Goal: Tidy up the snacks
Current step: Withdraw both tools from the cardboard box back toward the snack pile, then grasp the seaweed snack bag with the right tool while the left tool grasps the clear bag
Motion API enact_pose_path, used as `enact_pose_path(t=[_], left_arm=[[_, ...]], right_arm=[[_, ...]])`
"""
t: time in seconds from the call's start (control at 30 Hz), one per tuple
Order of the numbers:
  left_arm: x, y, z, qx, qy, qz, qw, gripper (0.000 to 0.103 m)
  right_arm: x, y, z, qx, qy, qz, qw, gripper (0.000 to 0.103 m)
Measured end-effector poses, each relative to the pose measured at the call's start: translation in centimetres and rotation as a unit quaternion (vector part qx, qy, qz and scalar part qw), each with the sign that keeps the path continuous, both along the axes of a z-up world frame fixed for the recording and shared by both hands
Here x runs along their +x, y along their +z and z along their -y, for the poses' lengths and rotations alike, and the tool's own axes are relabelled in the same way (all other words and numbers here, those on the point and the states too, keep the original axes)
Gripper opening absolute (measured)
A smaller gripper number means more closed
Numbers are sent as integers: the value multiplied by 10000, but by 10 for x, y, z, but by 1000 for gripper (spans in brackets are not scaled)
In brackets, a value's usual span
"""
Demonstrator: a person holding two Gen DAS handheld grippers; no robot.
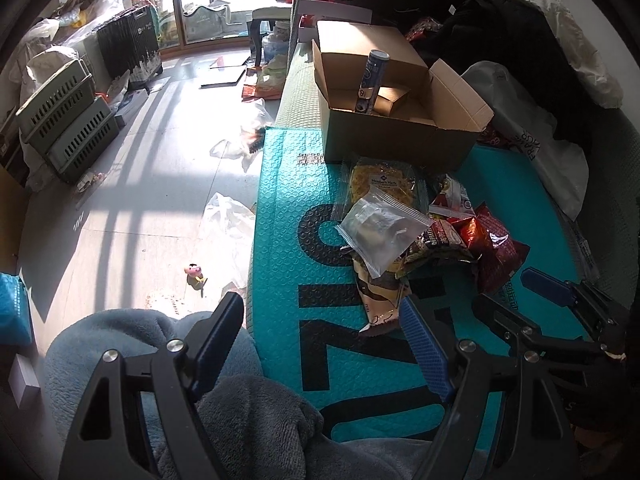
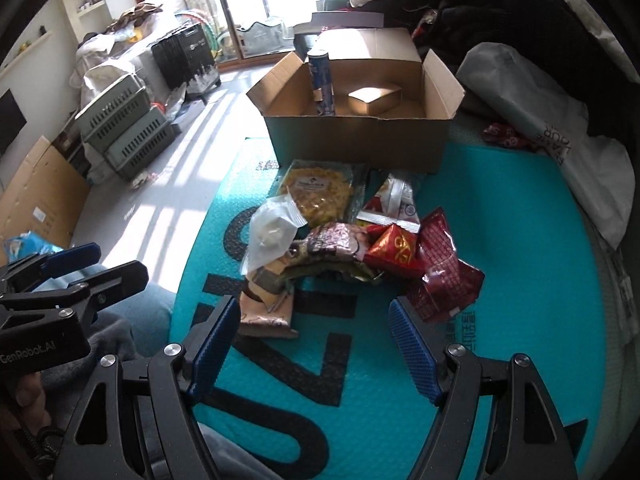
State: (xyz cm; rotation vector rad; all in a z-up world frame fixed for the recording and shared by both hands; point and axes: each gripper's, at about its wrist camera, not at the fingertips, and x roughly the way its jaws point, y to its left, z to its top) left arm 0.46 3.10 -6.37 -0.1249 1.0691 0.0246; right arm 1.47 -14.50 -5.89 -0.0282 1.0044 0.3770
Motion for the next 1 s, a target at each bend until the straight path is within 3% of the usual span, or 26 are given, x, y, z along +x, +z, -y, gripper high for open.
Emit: enact_pose_path(t=[0.63,0.83,0.87,0.97,1.0], left_arm=[[8,-24,-38,-147,468,-490,9976,80],[11,-31,-42,-264,540,-625,9962,80],[11,-32,-43,-281,549,-635,9961,80],[12,-32,-42,-294,550,-632,9961,80],[12,-31,-42,-295,544,-622,9961,80]], right_arm=[[42,-76,-52,230,386,-1199,9918,77],[48,-94,-64,-8,313,-1211,9921,78],[47,-93,-66,-64,336,-1139,9929,76],[47,-92,-70,-374,340,-1030,9934,51],[47,-92,-69,-365,344,-1051,9932,51]])
